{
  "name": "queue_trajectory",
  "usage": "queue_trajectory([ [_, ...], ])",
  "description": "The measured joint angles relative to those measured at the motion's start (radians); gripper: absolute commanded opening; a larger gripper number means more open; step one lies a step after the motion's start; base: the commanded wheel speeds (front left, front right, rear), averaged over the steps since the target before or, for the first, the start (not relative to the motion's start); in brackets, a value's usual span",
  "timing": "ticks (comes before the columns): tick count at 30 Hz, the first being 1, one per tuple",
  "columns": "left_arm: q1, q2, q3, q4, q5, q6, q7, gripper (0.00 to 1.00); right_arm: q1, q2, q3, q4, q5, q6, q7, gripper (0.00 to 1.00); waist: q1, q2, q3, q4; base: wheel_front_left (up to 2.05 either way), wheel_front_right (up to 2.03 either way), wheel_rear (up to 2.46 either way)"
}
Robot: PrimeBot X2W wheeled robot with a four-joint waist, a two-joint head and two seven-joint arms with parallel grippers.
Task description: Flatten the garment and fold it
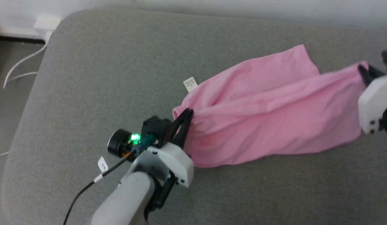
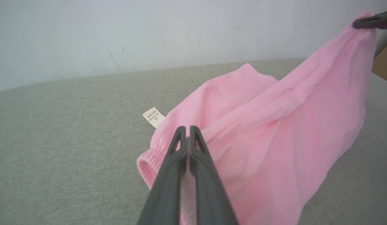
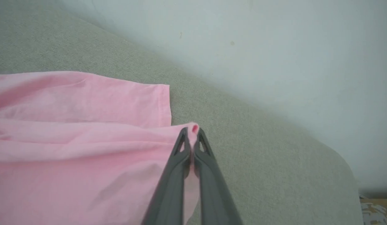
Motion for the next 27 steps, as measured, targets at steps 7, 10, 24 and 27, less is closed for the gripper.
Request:
queue_trajectory([
  [7,-0.125,-0.066,0.035,0.124,0.009,0.031,-0.043,0.0,-0.277,-0.019,0.105,0.203,-0.039,0.0,-0.076,0.0,0.0001,0.0,0.089,0.041,0.0,0.0,0.0],
  [10,-0.15,-0.084,0.049,0.149,0.009,0.045,-0.058,0.0,-0.37,-0.019,0.153,0.302,-0.051,0.0,-0.09,0.0,0.0001,0.0,0.131,0.056,0.0,0.0,0.0],
  [24,-0.184,-0.142,0.05,0.195,-0.012,0.052,-0.136,0.47,-0.539,-0.031,0.245,0.58,0.004,0.0,-0.063,0.28,-0.0001,0.0,0.275,0.137,0.0,0.0,0.0],
  [27,-0.186,-0.148,0.049,0.201,-0.018,0.052,-0.15,1.0,-0.547,-0.027,0.234,0.602,0.025,0.0,-0.074,1.0,0.0,0.0,0.276,0.145,0.0,0.0,0.0],
])
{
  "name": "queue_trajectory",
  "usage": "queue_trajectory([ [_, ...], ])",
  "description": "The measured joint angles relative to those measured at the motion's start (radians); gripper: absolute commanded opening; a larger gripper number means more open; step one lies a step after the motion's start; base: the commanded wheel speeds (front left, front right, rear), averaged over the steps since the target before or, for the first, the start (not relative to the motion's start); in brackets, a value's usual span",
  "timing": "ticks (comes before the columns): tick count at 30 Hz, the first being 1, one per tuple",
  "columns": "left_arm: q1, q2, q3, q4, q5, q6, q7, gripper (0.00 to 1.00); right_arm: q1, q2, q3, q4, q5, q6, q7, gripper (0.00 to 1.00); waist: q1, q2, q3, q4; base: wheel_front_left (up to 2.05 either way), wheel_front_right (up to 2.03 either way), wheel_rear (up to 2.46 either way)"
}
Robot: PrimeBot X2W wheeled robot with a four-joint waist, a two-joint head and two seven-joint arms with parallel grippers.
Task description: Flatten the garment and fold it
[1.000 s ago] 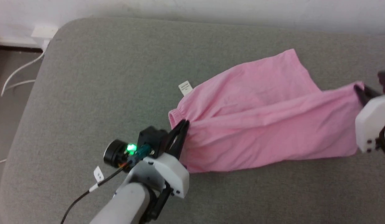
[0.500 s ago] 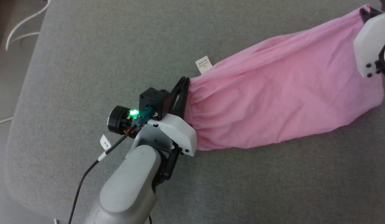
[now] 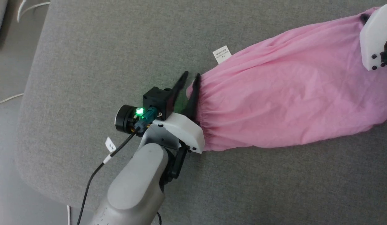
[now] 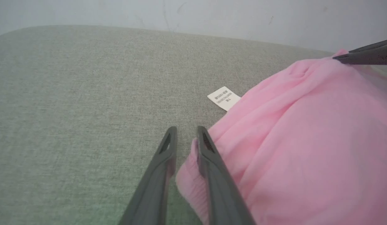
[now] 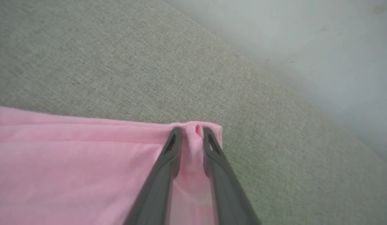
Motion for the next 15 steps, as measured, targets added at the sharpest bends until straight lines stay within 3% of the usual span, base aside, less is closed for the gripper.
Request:
queue_trajectory([
  [8,0.037,0.012,0.003,-0.019,-0.008,0.0,-0.072,1.0,0.067,0.022,-0.062,-0.005,0.09,0.0,-0.122,1.0,-0.0002,0.0,-0.073,0.0,0.0,0.0,0.0],
  [15,0.174,0.038,-0.039,-0.074,-0.034,-0.009,-0.04,1.0,0.298,0.065,-0.174,-0.152,0.127,0.0,-0.265,1.0,-0.0005,-0.0002,-0.188,-0.016,0.0,0.0,0.0],
])
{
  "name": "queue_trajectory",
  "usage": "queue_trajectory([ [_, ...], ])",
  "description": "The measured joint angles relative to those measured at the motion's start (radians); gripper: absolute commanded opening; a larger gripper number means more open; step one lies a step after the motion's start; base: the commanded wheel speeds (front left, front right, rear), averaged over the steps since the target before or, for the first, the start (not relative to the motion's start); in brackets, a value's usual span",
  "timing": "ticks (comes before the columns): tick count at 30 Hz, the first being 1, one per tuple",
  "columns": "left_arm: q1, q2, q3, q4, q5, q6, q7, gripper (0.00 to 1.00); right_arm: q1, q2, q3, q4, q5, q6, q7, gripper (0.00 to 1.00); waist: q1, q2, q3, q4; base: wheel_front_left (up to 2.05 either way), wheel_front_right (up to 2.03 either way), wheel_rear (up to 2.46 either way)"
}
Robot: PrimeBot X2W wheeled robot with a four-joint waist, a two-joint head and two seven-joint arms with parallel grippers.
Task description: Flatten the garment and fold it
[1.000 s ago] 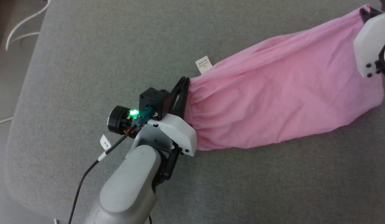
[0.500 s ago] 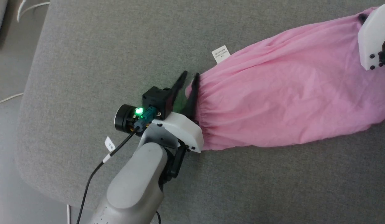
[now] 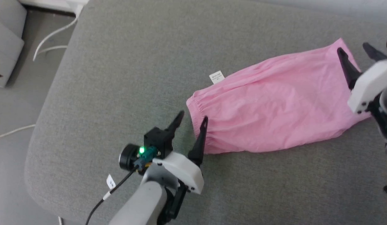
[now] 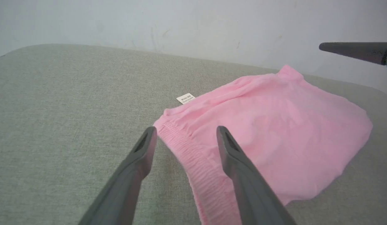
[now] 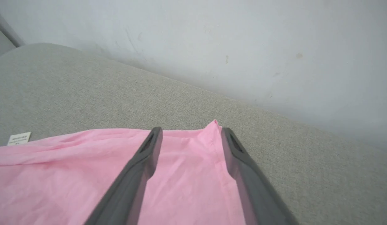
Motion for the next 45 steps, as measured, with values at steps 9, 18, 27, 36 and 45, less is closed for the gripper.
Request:
queue_trajectory([
  [9,0.085,0.011,-0.007,0.036,-0.068,0.0,0.081,1.0,0.326,0.17,-0.181,-0.258,-0.037,0.0,-0.206,1.0,-0.0002,0.0,-0.115,-0.044,0.0,0.0,0.0],
  [18,0.086,0.0,0.016,0.165,-0.101,0.035,0.126,1.0,0.486,0.296,-0.223,-0.371,-0.081,0.0,-0.272,1.0,0.0002,0.0,-0.132,-0.11,0.0,0.0,0.0],
  [27,0.059,-0.001,0.013,0.203,-0.132,0.025,0.207,0.0,0.504,0.317,-0.241,-0.36,-0.109,0.0,-0.254,1.0,0.0002,0.0,-0.127,-0.137,0.0,0.0,0.0],
  [36,0.056,-0.006,-0.004,0.187,-0.138,0.008,0.198,0.0,0.436,0.324,-0.34,-0.257,-0.19,-0.001,-0.177,1.0,0.0003,0.0,-0.115,-0.12,0.0,0.0,0.0],
  [45,0.034,-0.017,-0.019,0.184,-0.135,0.0,0.178,0.0,0.218,0.322,-0.442,0.012,-0.243,-0.001,0.049,1.0,0.0004,-0.0001,-0.088,-0.087,0.0,0.0,0.0],
])
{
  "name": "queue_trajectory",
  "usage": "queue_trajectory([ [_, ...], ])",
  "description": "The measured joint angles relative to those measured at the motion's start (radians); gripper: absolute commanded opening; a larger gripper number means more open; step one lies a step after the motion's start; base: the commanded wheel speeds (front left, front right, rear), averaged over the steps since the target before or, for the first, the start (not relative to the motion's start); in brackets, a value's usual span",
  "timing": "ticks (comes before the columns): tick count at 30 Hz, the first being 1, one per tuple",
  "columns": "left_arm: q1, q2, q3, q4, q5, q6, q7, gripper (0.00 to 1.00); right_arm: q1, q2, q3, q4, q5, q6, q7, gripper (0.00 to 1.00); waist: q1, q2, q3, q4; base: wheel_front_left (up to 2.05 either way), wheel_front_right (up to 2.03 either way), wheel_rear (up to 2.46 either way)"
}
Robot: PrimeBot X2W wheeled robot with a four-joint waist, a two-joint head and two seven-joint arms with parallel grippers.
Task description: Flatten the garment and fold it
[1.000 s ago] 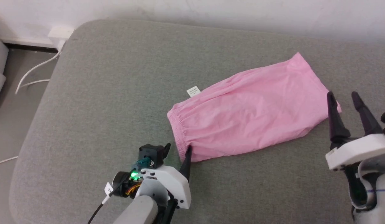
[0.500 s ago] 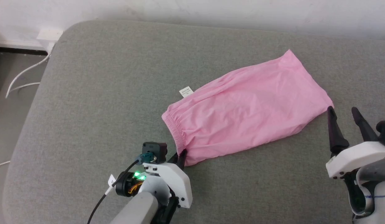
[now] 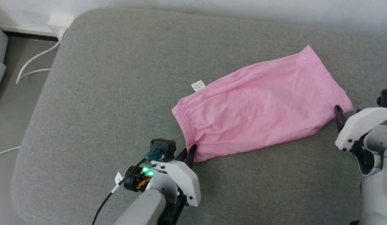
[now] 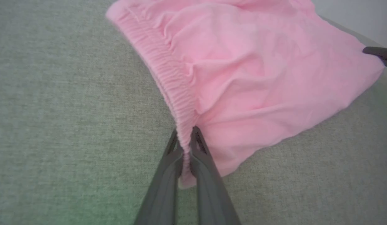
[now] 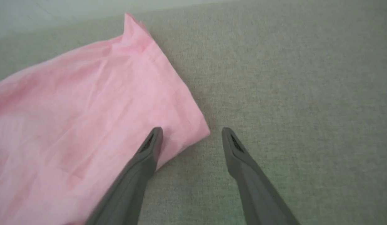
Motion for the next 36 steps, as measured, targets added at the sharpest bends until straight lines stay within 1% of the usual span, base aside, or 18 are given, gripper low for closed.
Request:
queue_trajectory([
  [4,-0.006,-0.009,-0.006,0.002,0.0,-0.006,-0.004,0.0,-0.06,0.0,-0.029,0.088,-0.029,0.0,0.135,1.0,0.0,0.0001,0.008,0.019,0.0,0.0,0.0],
  [5,-0.008,-0.011,-0.006,0.003,0.0,-0.007,-0.004,0.0,-0.076,-0.001,-0.032,0.099,-0.03,0.0,0.167,0.89,0.0,0.0001,0.009,0.022,0.0,0.0,0.0],
  [6,-0.01,-0.012,-0.007,0.005,0.0,-0.008,-0.005,0.0,-0.091,-0.002,-0.032,0.106,-0.033,0.0,0.197,0.5,0.0,0.0,0.01,0.025,0.0,0.0,0.0],
  [7,-0.011,-0.014,-0.009,0.007,0.0,-0.008,-0.008,0.0,-0.101,-0.002,-0.032,0.109,-0.04,0.0,0.221,0.36,0.0,0.0,0.01,0.028,0.0,0.0,0.0],
  [9,-0.011,-0.015,-0.01,0.01,-0.002,-0.008,-0.012,0.0,-0.108,-0.004,-0.028,0.108,-0.043,0.0,0.253,0.0,0.0,0.0001,0.008,0.031,0.0,0.0,0.0],
  [13,-0.011,-0.014,-0.01,0.013,-0.004,-0.008,-0.013,0.0,-0.09,0.0,-0.015,0.069,-0.057,0.0,0.264,0.0,0.0001,0.0,-0.003,0.032,0.0,0.0,0.0],
  [16,-0.01,-0.008,-0.008,0.012,-0.006,-0.009,-0.013,0.0,-0.043,0.004,-0.013,-0.003,-0.023,0.0,0.251,0.0,0.0,0.0,-0.019,0.03,0.0,0.0,0.0],
  [19,-0.007,0.004,-0.007,0.003,-0.012,-0.009,-0.011,0.0,0.035,0.007,-0.001,-0.128,0.016,0.0,0.253,0.0,0.0,0.0001,-0.039,0.025,0.0,0.0,0.0],
  [22,0.008,0.021,-0.004,-0.023,-0.013,-0.008,0.0,0.0,0.142,0.01,0.017,-0.28,0.051,0.0,0.276,0.0,-0.0001,0.0,-0.06,0.015,0.0,0.0,0.0],
  [25,0.024,0.05,-0.004,-0.064,-0.016,-0.007,0.019,0.0,0.26,0.012,0.026,-0.421,0.097,0.0,0.305,0.0,-0.0002,0.0002,-0.077,-0.003,0.0,0.0,0.0],
  [28,0.042,0.086,-0.009,-0.108,-0.021,-0.007,0.056,0.0,0.374,0.012,0.033,-0.512,0.165,0.0,0.316,0.0,-0.0002,0.0002,-0.089,-0.024,0.0,0.0,0.0],
  [30,0.059,0.112,-0.013,-0.136,-0.021,-0.002,0.082,0.0,0.443,0.012,0.038,-0.538,0.2,0.0,0.312,0.0,-0.0003,0.0002,-0.095,-0.04,0.0,0.0,0.0],
  [32,0.081,0.137,-0.018,-0.162,-0.021,0.002,0.108,0.0,0.5,0.012,0.046,-0.532,0.237,0.0,0.294,0.0,-0.0003,0.0002,-0.099,-0.057,0.0,0.0,0.0],
  [36,0.13,0.172,-0.024,-0.207,-0.028,0.013,0.147,0.0,0.565,0.013,0.062,-0.456,0.276,0.0,0.239,0.0,-0.0002,0.0002,-0.101,-0.088,0.0,0.0,0.0],
])
